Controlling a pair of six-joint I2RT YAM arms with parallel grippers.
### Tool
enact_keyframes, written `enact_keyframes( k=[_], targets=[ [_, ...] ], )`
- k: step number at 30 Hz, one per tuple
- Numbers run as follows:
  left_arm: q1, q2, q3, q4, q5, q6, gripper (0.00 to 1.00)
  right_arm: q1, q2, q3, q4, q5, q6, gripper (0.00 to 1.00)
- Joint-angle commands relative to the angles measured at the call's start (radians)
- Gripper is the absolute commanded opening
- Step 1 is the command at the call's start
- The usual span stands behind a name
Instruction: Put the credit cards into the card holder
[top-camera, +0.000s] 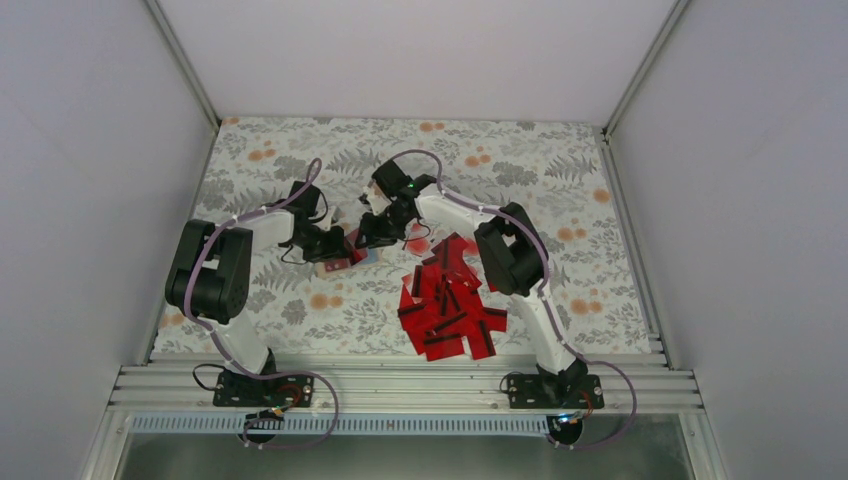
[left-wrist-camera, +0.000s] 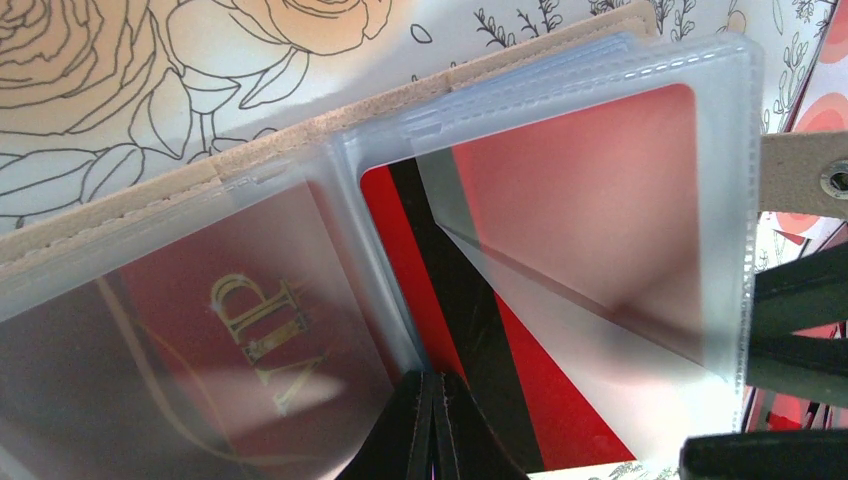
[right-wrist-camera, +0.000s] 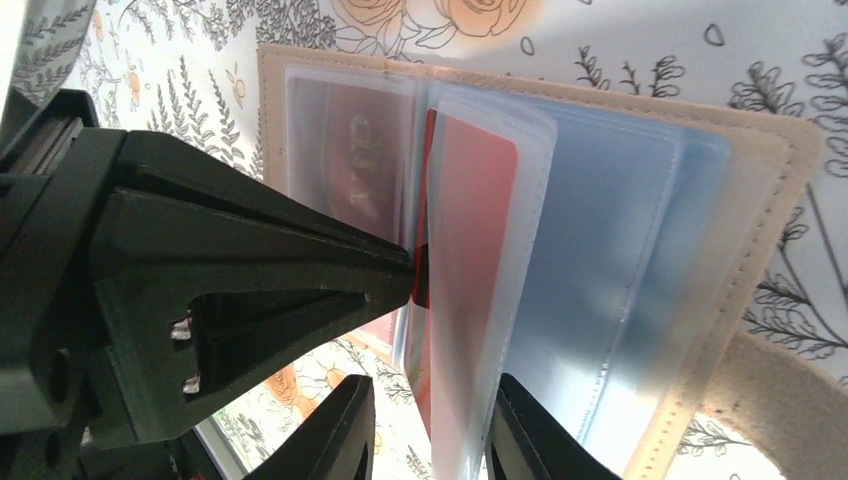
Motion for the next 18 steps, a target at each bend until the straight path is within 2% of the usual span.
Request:
enact_keyframes(
  k=[1,18],
  targets=[
    [-0.004,0.008,0.01,0.01,-0.016,0.005,0.02,0.018,-0.045,0.03,0.003,-0.047,-0.003,0.29],
    [0.011,-0.105,0.025,-0.069,-0.095,-0.045,0.03,0.038,-0.019,0.067,0.024,-0.114,-0.001,0.3]
  ],
)
